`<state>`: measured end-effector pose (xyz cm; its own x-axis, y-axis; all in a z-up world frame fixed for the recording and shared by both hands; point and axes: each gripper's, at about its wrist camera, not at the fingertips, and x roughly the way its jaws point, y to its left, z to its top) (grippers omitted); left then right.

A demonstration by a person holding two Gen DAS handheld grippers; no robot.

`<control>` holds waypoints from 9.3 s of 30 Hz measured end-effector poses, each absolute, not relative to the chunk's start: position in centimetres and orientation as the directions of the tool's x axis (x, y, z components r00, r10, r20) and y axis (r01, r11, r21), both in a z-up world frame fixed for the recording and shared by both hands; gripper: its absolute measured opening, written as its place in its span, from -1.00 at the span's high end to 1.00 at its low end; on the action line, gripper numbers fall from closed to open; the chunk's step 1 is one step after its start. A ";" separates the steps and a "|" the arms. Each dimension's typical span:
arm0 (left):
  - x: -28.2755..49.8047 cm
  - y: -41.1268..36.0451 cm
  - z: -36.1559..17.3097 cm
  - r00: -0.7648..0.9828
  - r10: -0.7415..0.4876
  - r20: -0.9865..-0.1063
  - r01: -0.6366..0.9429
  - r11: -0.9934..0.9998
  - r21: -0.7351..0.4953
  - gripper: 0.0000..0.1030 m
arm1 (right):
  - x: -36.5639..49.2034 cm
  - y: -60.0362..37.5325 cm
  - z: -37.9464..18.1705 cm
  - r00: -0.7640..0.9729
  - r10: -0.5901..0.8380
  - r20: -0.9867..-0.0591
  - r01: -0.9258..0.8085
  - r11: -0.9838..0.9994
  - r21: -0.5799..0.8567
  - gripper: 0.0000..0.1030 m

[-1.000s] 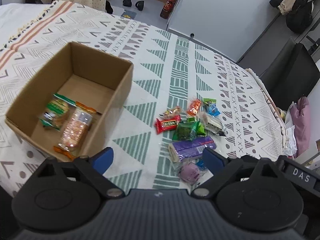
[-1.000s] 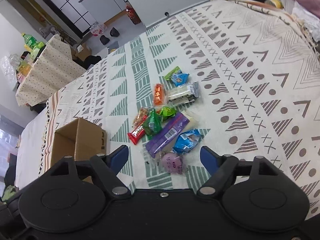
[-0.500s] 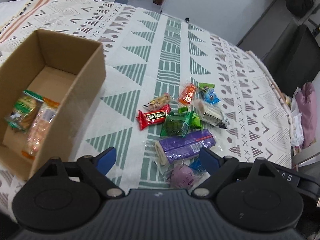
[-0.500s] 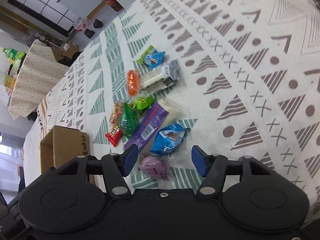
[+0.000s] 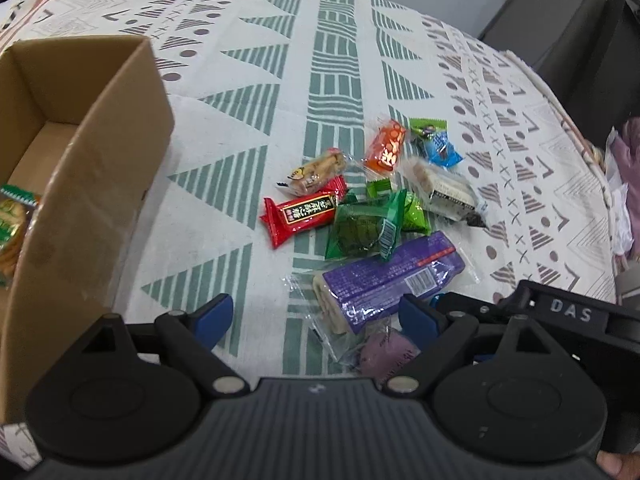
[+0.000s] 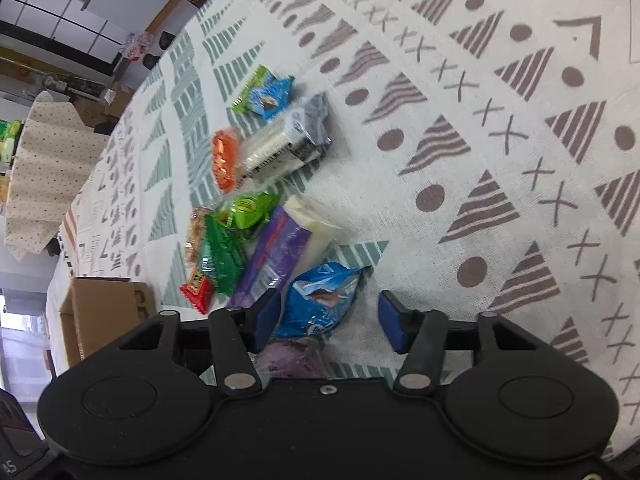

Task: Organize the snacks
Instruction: 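Grasp the purple cake bar with the left tool while the right tool grasps the blue packet, then carry the purple cake bar and blue packet into the box and open both tools, then withdraw both tools from the box toward the remaining snacks, then grasp the lavender round bun with the left tool while the right tool grasps the green packet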

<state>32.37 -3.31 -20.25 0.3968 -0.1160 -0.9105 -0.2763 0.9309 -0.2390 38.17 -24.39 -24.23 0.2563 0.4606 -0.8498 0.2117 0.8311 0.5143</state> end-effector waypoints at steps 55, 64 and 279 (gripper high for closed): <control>30.2 -5.1 -17.8 0.471 -0.192 -0.861 -0.146 0.946 -0.290 0.76 | 34.9 -26.1 -18.9 0.380 0.428 -0.820 0.205 0.826 0.526 0.52; 28.4 -3.0 -13.9 0.548 -0.169 -0.819 -0.167 0.938 -0.304 0.78 | 33.9 -23.9 -16.1 0.405 0.464 -0.788 0.140 0.820 0.555 0.52; 28.1 2.0 -20.8 0.525 -0.128 -0.841 -0.379 0.850 -0.366 0.34 | 36.5 -18.7 -22.3 0.370 0.682 -0.630 -0.209 0.722 0.659 0.68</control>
